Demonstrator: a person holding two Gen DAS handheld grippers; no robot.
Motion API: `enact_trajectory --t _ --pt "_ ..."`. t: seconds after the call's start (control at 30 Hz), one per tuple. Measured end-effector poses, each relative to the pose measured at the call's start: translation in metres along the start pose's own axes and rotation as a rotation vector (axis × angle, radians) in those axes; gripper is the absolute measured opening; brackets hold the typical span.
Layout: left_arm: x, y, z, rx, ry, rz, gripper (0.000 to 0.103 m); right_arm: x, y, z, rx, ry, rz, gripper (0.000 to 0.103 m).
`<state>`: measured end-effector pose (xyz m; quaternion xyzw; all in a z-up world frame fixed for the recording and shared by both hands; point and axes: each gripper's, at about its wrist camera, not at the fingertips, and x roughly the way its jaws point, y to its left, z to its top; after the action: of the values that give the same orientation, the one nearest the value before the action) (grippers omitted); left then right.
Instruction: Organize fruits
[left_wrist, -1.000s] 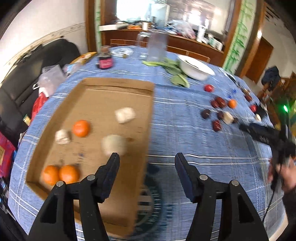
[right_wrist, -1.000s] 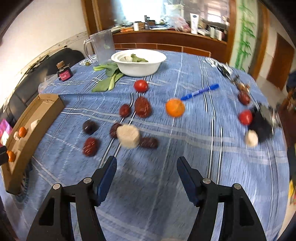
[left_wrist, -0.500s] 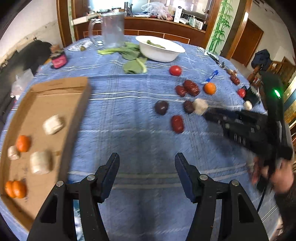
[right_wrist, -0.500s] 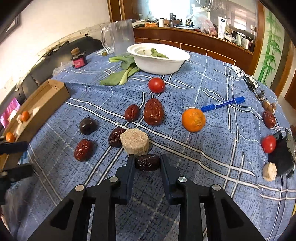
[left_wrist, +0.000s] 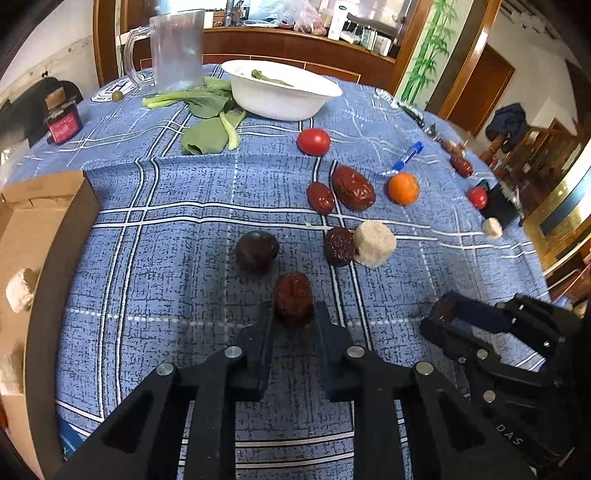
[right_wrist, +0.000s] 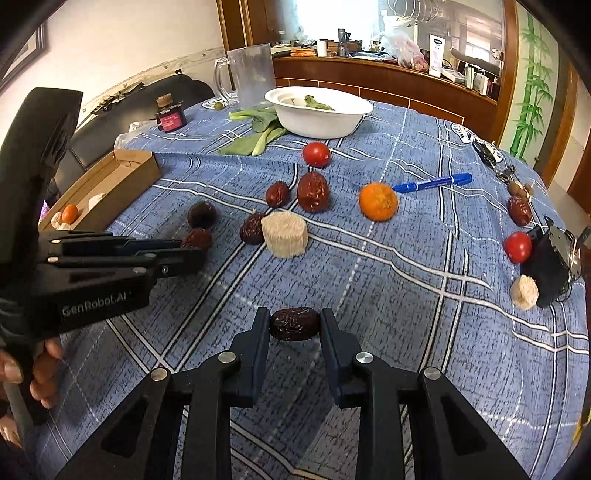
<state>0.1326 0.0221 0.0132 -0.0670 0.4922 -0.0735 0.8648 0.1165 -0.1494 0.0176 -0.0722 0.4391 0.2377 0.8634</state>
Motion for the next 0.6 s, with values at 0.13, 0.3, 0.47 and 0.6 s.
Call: enact_trajectory --t 0.13,0.3,0.47,0.6 --pt "-0.012 0.012 -0.006 -0.038 0.001 -0.042 0.019 -0.003 0.0 -0.005 0.03 0.004 -0.007 0.029" --pt "-0.034 0.018 -0.026 -0.02 -0.002 -0.046 0.02 -0.016 0.006 -0.013 0.066 -0.011 -0.016 0.029" --pt "-0.059 0.022 -0.049 0.011 -0.012 -0.065 0.02 -0.029 0.017 -0.022 0.074 -0.015 -0.038 0.029" --pt "-0.079 0.031 -0.059 0.017 -0.025 -0.079 0.02 -0.034 0.026 -0.029 0.091 -0.007 -0.055 0.029"
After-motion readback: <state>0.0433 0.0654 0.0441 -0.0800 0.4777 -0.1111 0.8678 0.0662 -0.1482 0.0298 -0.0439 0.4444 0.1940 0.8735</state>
